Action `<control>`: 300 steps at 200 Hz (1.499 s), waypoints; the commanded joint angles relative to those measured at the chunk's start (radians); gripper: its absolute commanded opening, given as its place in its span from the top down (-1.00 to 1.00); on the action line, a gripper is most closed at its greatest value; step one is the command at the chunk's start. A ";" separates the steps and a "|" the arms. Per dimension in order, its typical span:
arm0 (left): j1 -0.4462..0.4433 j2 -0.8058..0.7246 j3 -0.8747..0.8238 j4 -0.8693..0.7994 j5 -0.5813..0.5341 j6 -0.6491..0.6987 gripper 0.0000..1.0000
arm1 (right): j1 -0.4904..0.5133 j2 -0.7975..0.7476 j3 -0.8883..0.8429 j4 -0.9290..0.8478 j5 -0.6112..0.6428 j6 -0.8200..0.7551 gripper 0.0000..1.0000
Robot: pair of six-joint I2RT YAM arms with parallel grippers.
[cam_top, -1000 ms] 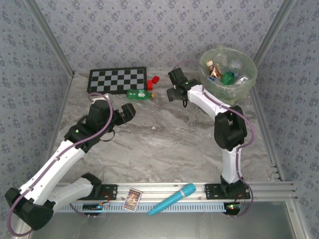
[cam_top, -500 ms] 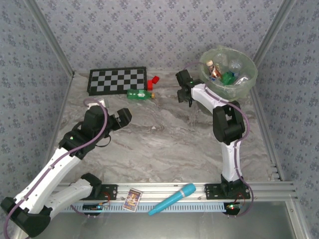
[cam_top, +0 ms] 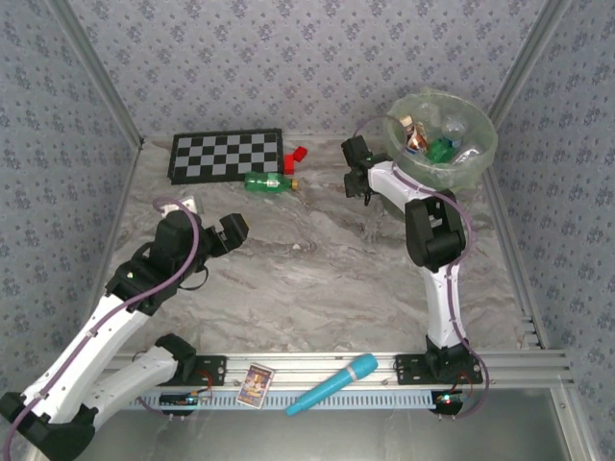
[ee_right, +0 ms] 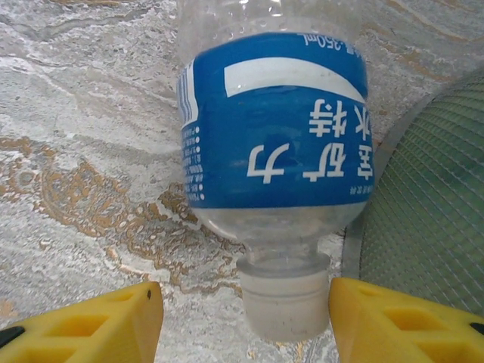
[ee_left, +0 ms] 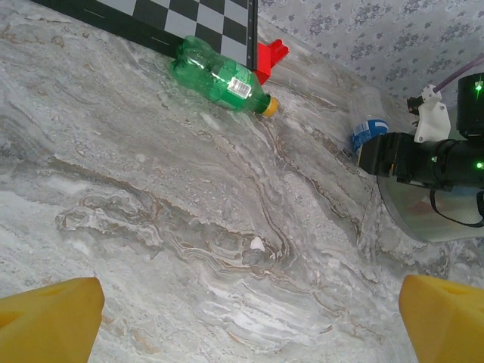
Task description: Put the plastic bottles in the bin
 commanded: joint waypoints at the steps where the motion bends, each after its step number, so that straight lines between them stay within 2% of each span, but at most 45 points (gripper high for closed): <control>1: -0.004 -0.012 0.027 -0.025 -0.025 0.006 -1.00 | -0.017 0.049 0.033 -0.019 0.059 -0.009 -0.22; 63: -0.005 0.004 0.065 -0.042 -0.031 0.010 -0.99 | -0.020 0.113 0.077 0.015 0.106 -0.021 -0.21; 92: -0.004 0.002 0.074 -0.075 -0.033 0.006 -0.99 | -0.020 0.122 0.081 0.027 0.106 -0.022 -0.07; 118: -0.005 0.010 0.090 -0.083 -0.035 0.005 -1.00 | -0.016 0.106 0.068 0.036 0.114 -0.021 0.20; 128: -0.003 0.017 0.095 -0.084 -0.034 0.005 -0.99 | -0.010 0.087 0.053 0.052 0.121 -0.026 0.32; 158: -0.005 0.043 0.114 -0.082 -0.021 0.005 -0.99 | 0.014 0.019 0.018 0.077 0.112 -0.023 0.46; 238: 0.001 0.184 0.226 -0.054 0.017 0.068 -0.99 | 0.126 -0.238 -0.021 0.091 0.085 -0.008 0.50; 300: 0.026 0.294 0.328 0.010 0.071 0.131 -1.00 | 0.125 -0.451 0.037 0.021 -0.008 0.026 0.50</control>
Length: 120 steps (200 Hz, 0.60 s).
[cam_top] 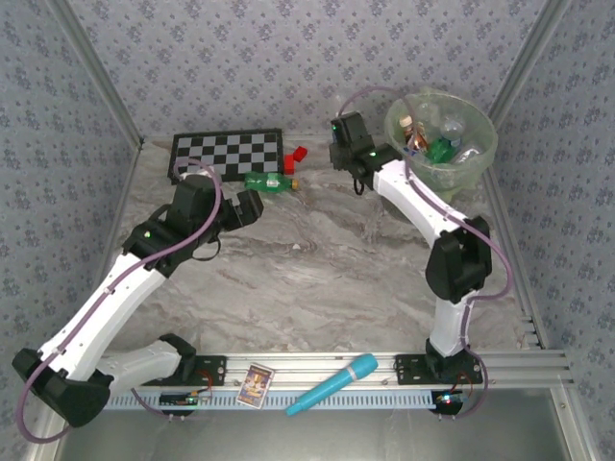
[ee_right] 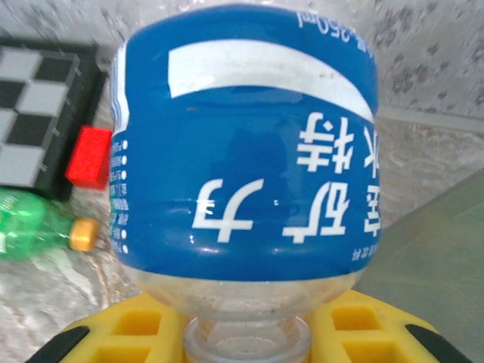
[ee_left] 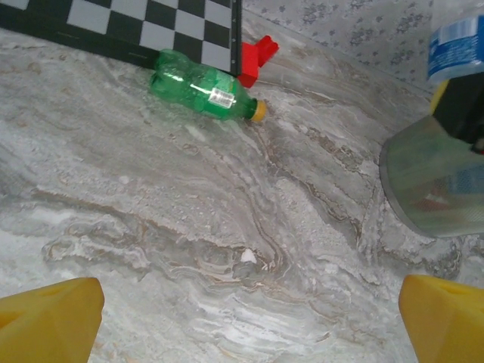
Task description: Put the plastic bottles in the bin
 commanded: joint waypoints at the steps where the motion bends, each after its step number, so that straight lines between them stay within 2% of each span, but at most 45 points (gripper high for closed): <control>1: 0.020 0.017 0.061 0.052 0.039 0.048 -1.00 | -0.015 -0.090 0.054 -0.060 -0.044 0.024 0.50; 20: 0.037 0.038 0.082 0.066 0.071 0.090 -1.00 | -0.037 -0.139 0.101 -0.089 -0.060 -0.001 0.50; 60: 0.114 0.108 0.162 0.068 0.213 0.191 -0.99 | -0.095 -0.160 0.302 -0.357 -0.057 -0.018 0.50; 85: 0.119 0.127 0.195 0.067 0.286 0.256 -0.99 | -0.132 -0.175 0.360 -0.455 -0.050 -0.047 0.49; 120: 0.121 0.089 0.122 0.140 0.377 0.291 -0.99 | -0.231 -0.133 0.466 -0.638 -0.176 -0.096 0.43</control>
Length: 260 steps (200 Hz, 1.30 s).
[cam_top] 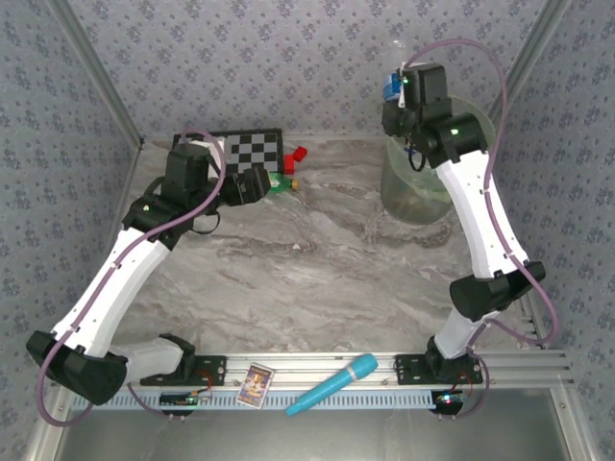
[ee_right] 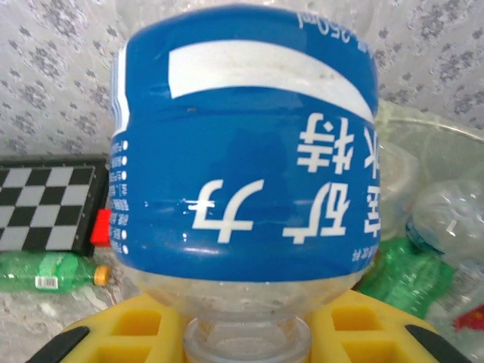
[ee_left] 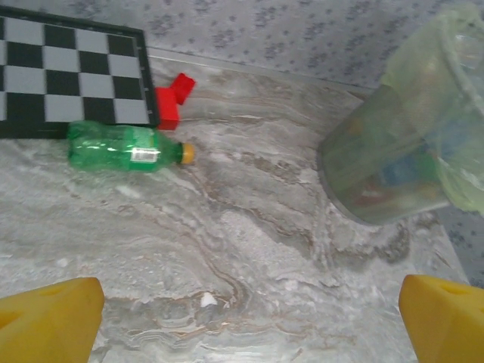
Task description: Put the plastic bottles in the bin
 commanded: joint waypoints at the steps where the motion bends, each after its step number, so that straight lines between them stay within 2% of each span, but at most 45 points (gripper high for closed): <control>1: 0.003 -0.038 -0.030 0.060 0.106 0.060 -0.99 | -0.061 0.029 0.072 -0.201 -0.092 -0.051 0.43; 33: 0.005 -0.062 -0.045 0.060 0.163 0.054 -0.99 | -0.146 0.045 0.076 -0.249 -0.212 -0.177 0.42; 50: 0.005 -0.088 -0.073 0.079 0.160 0.051 -1.00 | -0.165 0.056 0.066 -0.269 -0.187 -0.255 0.44; 66: 0.005 -0.101 -0.088 0.084 0.151 0.051 -1.00 | -0.181 0.037 0.000 -0.216 -0.130 -0.319 0.46; 111: 0.006 -0.095 -0.085 0.064 0.135 0.063 -0.99 | -0.157 0.017 -0.149 -0.107 0.051 -0.550 0.39; 133: 0.009 -0.087 -0.075 0.064 0.133 0.065 -0.99 | -0.151 -0.015 -0.213 -0.025 0.109 -0.645 0.45; 172: 0.014 -0.069 -0.071 0.094 0.151 0.049 -0.99 | -0.189 -0.062 -0.279 0.034 0.062 -0.734 0.46; 196: 0.014 -0.050 -0.053 0.090 0.160 0.052 -1.00 | -0.191 -0.069 -0.315 0.063 0.126 -0.763 0.47; 225: 0.018 -0.041 -0.047 0.095 0.164 0.055 -0.99 | -0.209 -0.079 -0.323 0.060 0.115 -0.767 0.44; 229: 0.020 -0.038 -0.046 0.096 0.165 0.056 -0.99 | -0.208 -0.081 -0.323 0.059 0.113 -0.767 0.40; 235: 0.021 -0.034 -0.046 0.097 0.167 0.056 -1.00 | -0.210 -0.081 -0.327 0.060 0.114 -0.767 0.22; 255: 0.023 -0.025 -0.040 0.097 0.175 0.054 -1.00 | -0.208 -0.088 -0.338 0.080 0.168 -0.765 -0.90; 257: 0.024 -0.025 -0.041 0.096 0.176 0.053 -0.99 | -0.206 -0.089 -0.340 0.084 0.176 -0.765 -0.98; 260: 0.025 -0.025 -0.040 0.097 0.176 0.053 -1.00 | -0.205 -0.092 -0.342 0.090 0.187 -0.765 -0.99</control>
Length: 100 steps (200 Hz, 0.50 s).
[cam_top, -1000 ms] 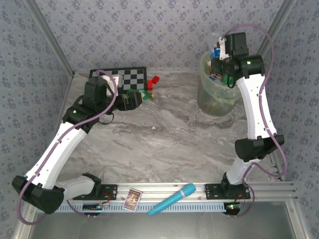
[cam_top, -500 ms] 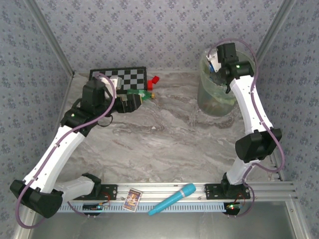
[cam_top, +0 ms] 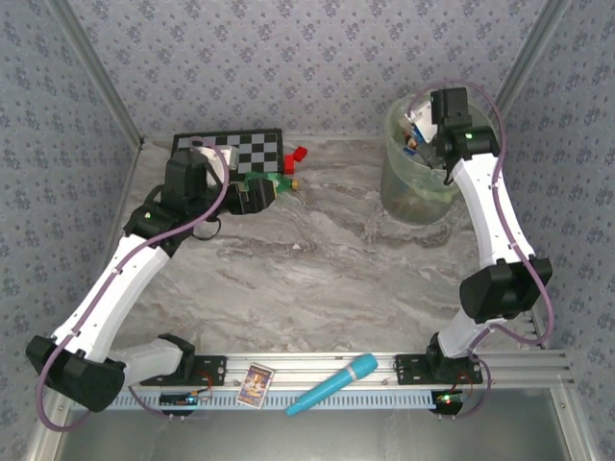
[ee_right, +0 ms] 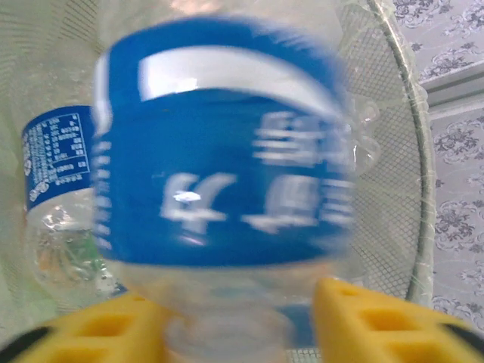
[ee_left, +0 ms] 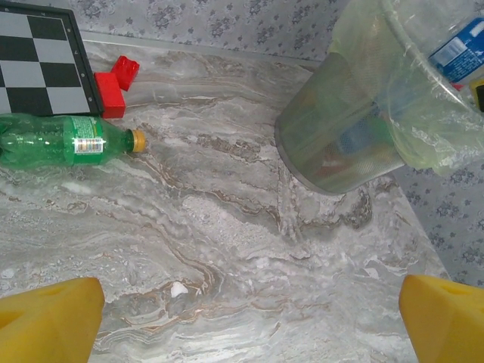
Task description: Put the plastic bottles in the bin
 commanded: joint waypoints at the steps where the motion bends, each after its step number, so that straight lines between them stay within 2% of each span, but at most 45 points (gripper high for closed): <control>1: 0.008 0.007 0.050 0.025 0.027 0.008 -0.99 | -0.003 -0.040 -0.021 0.034 0.075 -0.020 -0.99; 32: 0.011 0.016 0.050 0.032 0.034 0.007 -0.99 | -0.002 -0.060 0.004 0.044 0.087 -0.013 -0.99; 100: 0.024 0.046 0.038 0.035 0.041 0.000 -0.99 | 0.045 -0.055 0.117 -0.004 0.005 0.181 -0.99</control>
